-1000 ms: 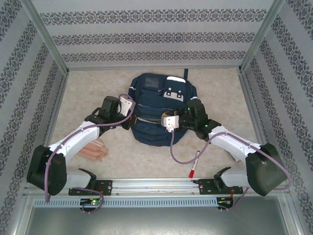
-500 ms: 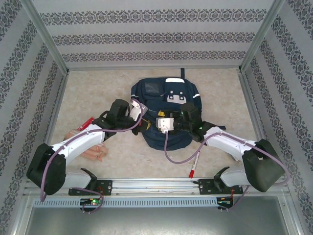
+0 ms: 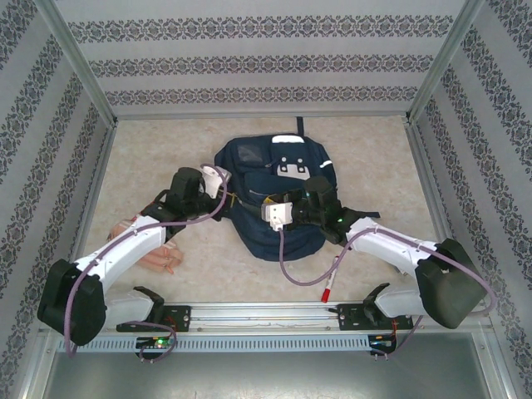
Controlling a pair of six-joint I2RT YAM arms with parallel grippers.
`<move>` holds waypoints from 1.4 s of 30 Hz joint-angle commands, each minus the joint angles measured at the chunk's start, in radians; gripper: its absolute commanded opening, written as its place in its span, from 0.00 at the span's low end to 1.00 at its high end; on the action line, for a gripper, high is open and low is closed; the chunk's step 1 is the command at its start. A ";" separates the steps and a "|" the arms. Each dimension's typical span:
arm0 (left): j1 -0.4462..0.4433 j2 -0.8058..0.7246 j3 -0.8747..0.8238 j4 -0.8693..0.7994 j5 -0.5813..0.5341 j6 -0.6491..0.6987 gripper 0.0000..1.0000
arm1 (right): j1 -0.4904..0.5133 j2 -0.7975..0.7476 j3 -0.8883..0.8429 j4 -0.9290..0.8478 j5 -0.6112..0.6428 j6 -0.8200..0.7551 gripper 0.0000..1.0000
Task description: Pack books, pencil case, and school supplies into a backpack
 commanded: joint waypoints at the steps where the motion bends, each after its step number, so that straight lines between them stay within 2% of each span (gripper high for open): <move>1: 0.127 0.057 -0.016 0.077 -0.284 0.065 0.00 | -0.010 -0.046 -0.038 -0.030 -0.068 -0.049 0.00; 7: 0.186 0.338 0.131 0.098 -0.254 0.060 0.00 | 0.002 -0.056 -0.032 -0.043 -0.035 -0.079 0.00; 10: 0.187 0.458 0.279 -0.011 -0.241 0.093 0.00 | 0.000 -0.038 -0.029 -0.028 -0.012 -0.049 0.00; 14: 0.202 0.504 0.378 -0.112 -0.286 0.023 0.00 | 0.000 -0.025 -0.011 -0.004 -0.018 0.013 0.01; 16: 0.208 0.506 0.392 -0.129 -0.296 0.001 0.02 | 0.000 -0.022 -0.005 0.000 -0.010 0.036 0.16; 18: 0.213 0.506 0.401 -0.143 -0.290 -0.014 0.09 | -0.001 -0.019 -0.004 0.006 -0.003 0.056 0.28; 19: 0.222 0.499 0.415 -0.167 -0.258 -0.030 0.21 | -0.001 -0.016 -0.004 0.018 0.008 0.093 0.42; 20: 0.227 0.472 0.440 -0.239 -0.210 -0.077 0.29 | 0.004 -0.017 0.003 0.054 0.036 0.186 0.56; 21: 0.227 0.392 0.475 -0.375 -0.180 -0.223 0.40 | 0.007 -0.023 0.019 0.065 0.056 0.277 0.76; 22: 0.227 0.359 0.488 -0.442 -0.178 -0.279 0.47 | 0.006 -0.030 0.029 0.065 0.069 0.333 0.97; 23: 0.227 0.335 0.505 -0.502 -0.166 -0.301 0.51 | 0.007 -0.042 0.041 0.065 0.089 0.434 0.98; 25: 0.227 0.301 0.535 -0.618 -0.140 -0.309 0.54 | 0.007 -0.066 0.060 0.062 0.127 0.653 0.98; 27: 0.228 0.263 0.547 -0.722 -0.140 -0.315 0.56 | -0.001 -0.101 0.082 0.005 0.048 0.779 0.98; 30: 0.231 0.207 0.504 -0.822 -0.188 -0.382 0.58 | -0.020 -0.141 0.096 -0.021 0.016 0.988 0.98; 34: 0.264 0.131 0.396 -0.892 -0.237 -0.510 0.61 | -0.056 -0.142 0.142 -0.104 -0.088 1.137 0.98; 39: 0.302 0.072 0.299 -0.982 -0.373 -0.615 0.63 | -0.053 -0.122 0.229 -0.300 0.000 1.286 0.84; 42: 0.324 0.034 0.242 -0.993 -0.373 -0.656 0.67 | -0.042 -0.105 0.249 -0.370 0.020 1.347 0.80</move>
